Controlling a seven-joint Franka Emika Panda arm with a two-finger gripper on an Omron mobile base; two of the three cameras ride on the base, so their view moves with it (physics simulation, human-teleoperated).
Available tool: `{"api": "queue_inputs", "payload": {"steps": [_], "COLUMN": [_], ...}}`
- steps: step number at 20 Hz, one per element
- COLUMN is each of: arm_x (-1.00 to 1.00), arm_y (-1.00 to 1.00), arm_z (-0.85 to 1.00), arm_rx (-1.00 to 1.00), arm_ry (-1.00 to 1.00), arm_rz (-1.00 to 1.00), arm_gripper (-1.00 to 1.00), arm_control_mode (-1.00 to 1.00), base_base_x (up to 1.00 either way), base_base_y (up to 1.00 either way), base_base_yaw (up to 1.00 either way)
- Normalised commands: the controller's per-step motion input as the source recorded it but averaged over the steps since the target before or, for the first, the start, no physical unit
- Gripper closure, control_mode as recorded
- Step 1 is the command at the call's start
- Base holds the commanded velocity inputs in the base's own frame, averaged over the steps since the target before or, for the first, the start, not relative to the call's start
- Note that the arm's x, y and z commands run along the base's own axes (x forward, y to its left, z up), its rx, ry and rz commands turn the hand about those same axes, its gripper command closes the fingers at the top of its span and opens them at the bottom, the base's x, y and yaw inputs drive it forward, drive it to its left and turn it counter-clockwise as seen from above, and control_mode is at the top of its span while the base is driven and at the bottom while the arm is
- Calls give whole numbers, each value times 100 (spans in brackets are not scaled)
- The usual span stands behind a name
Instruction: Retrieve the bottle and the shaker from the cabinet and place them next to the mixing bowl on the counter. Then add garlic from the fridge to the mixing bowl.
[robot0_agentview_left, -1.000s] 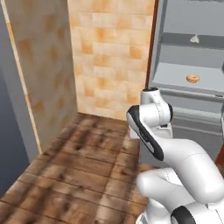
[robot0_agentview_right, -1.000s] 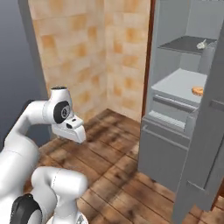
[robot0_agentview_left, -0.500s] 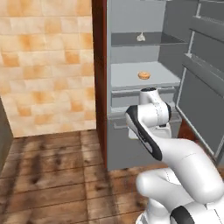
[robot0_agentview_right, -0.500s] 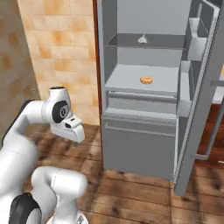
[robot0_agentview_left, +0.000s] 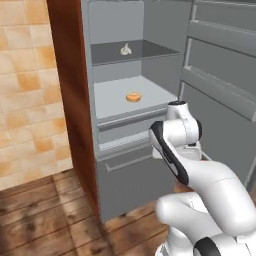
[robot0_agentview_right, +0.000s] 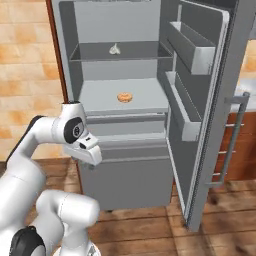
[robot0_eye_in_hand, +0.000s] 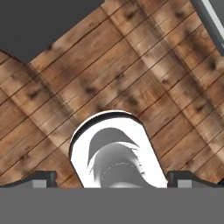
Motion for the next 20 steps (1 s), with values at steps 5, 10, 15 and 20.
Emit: {"api": "queue_inputs", "payload": {"steps": [5, 10, 15, 20], "arm_x": [0, 0, 0, 0], "arm_y": [0, 0, 0, 0], "arm_z": [0, 0, 0, 0], "arm_rx": [0, 0, 0, 0], "arm_ry": [0, 0, 0, 0], "arm_rz": [0, 0, 0, 0], "arm_gripper": [-100, -100, -100, -100], "arm_control_mode": [100, 100, 100, 100], "base_base_x": [91, 80, 33, 0], "base_base_y": [1, -38, -13, 0], "base_base_yaw": [1, 11, 7, 0]}}
